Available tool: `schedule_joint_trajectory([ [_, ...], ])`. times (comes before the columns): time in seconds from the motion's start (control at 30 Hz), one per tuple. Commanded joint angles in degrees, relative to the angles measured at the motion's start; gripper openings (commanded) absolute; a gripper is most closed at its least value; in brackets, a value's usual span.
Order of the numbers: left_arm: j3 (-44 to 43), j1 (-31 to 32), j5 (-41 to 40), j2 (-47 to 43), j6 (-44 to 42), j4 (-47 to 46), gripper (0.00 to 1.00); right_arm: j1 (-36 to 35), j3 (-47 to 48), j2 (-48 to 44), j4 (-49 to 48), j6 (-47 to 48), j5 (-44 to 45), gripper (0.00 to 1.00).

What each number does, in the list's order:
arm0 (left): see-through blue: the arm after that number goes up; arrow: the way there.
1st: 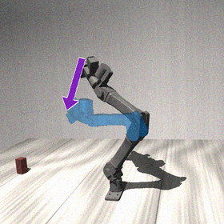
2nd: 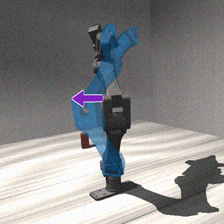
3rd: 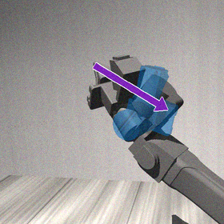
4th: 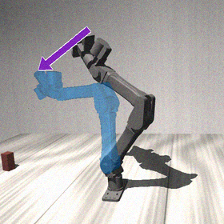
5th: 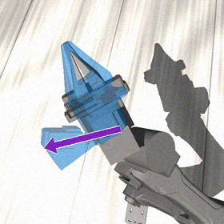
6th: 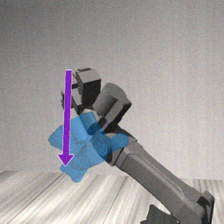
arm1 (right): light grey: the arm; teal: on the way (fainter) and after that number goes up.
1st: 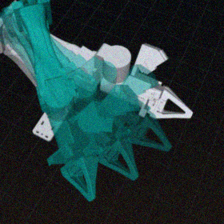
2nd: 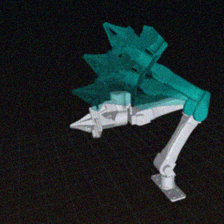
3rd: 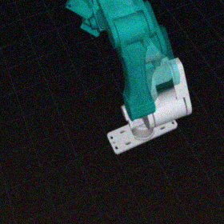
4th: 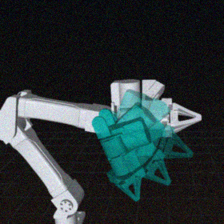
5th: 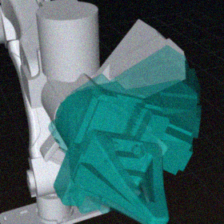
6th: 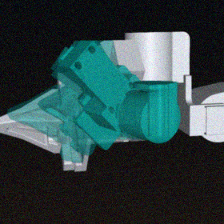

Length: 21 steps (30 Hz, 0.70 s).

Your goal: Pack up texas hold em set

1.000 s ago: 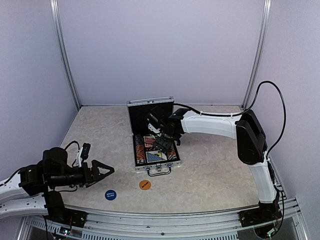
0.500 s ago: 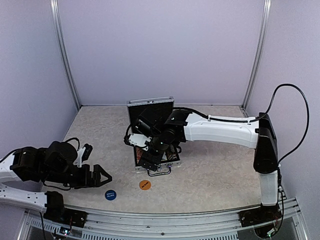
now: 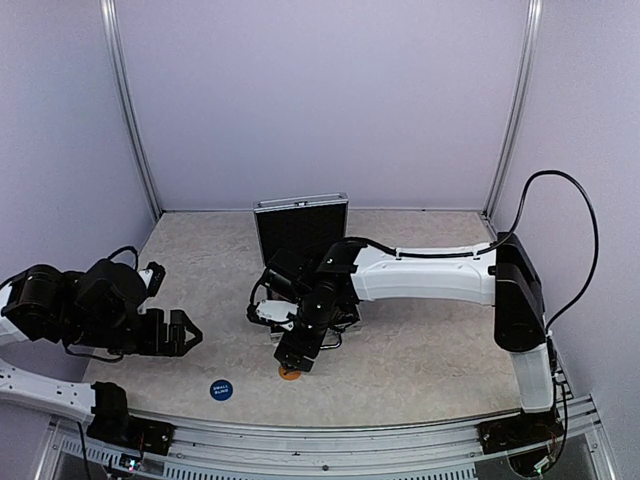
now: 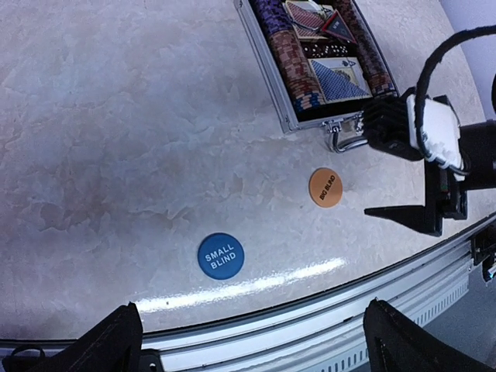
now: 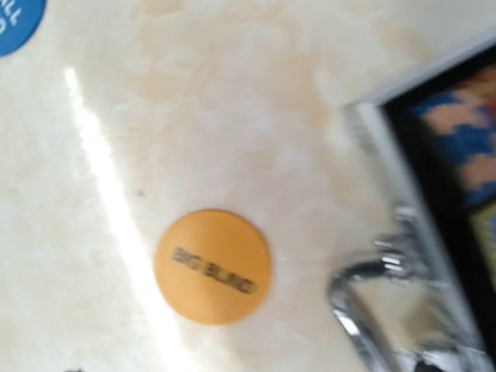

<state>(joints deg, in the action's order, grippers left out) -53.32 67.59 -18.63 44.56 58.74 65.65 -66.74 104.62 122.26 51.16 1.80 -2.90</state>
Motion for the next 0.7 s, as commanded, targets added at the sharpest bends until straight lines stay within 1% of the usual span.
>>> schedule_joint_trajectory([
  [0.0,0.83,0.26,-3.93,-2.56,-1.44,-4.37,0.99,-2.33,1.99,3.87,1.08,-1.63,-3.55,0.91],
  [0.13,4.12,0.28,-4.7,-8.84,-1.53,-11.2,0.99,-2.69,4.0,7.7,1.4,-3.81,-4.24,0.91],
  [0.3,6.01,0.29,-5.23,-13.61,-1.06,-12.99,0.99,-2.69,6.63,10.93,2.46,-4.34,-4.73,0.9],
  [0.37,6.24,0.23,-4.97,-13.87,-1.42,-13.25,0.99,-2.69,7.62,11.81,2.94,-4.49,-4.25,0.9],
  [0.57,5.79,0.18,-3.45,-12.8,-6.96,-14.36,0.99,-2.3,10.73,14.25,5.45,-4.63,-2.29,0.9],
  [0.67,4.57,0.24,-3.43,-11.69,-8.45,-13.39,0.99,-1.8,11.57,15.42,6.32,-5.03,-3.04,0.87],
])
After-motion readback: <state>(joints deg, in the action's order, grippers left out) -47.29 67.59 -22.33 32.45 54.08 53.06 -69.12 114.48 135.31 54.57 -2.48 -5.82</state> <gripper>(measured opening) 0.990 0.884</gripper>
